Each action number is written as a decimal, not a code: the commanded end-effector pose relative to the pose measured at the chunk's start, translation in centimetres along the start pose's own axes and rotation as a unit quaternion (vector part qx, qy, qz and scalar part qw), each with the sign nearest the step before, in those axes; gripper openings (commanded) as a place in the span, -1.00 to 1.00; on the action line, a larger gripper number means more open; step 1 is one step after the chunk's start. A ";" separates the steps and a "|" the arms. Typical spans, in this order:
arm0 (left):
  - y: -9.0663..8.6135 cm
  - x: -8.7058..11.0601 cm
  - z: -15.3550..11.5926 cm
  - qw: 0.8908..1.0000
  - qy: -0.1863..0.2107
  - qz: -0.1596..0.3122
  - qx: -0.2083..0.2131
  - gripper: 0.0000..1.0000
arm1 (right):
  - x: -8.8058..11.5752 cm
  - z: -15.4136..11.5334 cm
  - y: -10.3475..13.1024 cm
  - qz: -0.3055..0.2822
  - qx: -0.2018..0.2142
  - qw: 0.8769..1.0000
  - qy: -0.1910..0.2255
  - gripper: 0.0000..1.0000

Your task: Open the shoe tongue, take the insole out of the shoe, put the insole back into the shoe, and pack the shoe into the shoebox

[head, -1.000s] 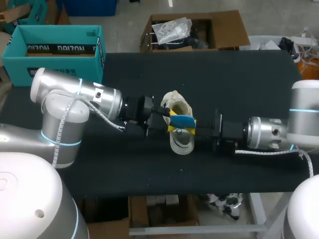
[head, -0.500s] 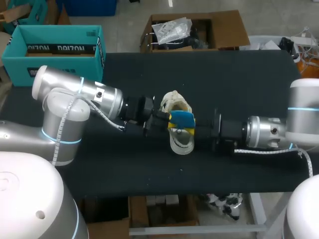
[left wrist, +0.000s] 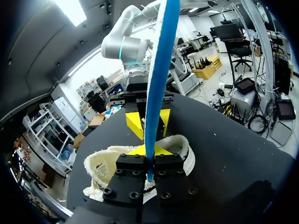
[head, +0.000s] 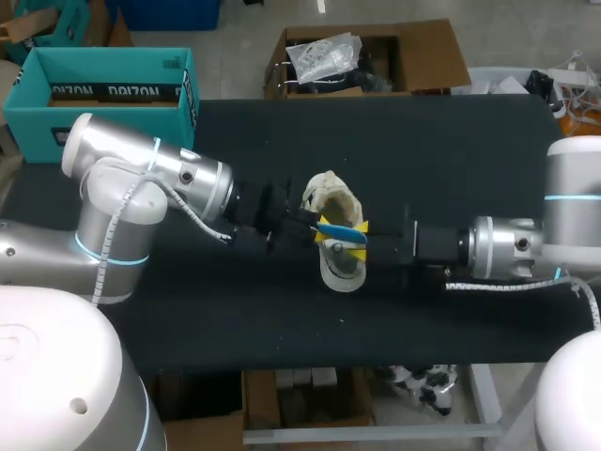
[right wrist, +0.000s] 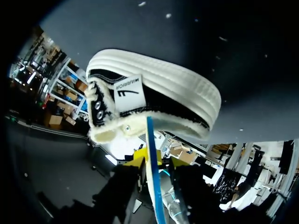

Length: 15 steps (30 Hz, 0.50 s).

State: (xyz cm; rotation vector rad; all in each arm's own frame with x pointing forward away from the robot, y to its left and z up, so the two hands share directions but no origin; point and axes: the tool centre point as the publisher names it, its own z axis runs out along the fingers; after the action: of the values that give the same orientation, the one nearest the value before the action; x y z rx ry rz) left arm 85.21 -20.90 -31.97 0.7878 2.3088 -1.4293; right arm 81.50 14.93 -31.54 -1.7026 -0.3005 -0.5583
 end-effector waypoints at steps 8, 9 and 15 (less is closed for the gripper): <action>-0.1 0.2 0.2 0.999 -0.005 0.029 -0.019 -1.00 | 0.4 -0.1 0.4 0.001 -0.004 1.000 -0.006 -0.25; -0.1 0.2 0.2 0.999 -0.005 0.030 -0.019 -1.00 | 0.5 -0.1 0.4 0.002 -0.004 1.000 -0.006 -0.25; 0.0 0.4 0.1 0.999 -0.003 0.034 -0.021 -1.00 | 0.7 0.1 0.6 0.003 -0.003 1.000 -0.009 -0.33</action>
State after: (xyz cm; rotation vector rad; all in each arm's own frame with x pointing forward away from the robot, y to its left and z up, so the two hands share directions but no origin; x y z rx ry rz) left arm 84.96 -20.95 -32.06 0.8448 2.2809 -1.3465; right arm 82.14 14.79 -31.55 -1.7192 -0.3037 -0.5446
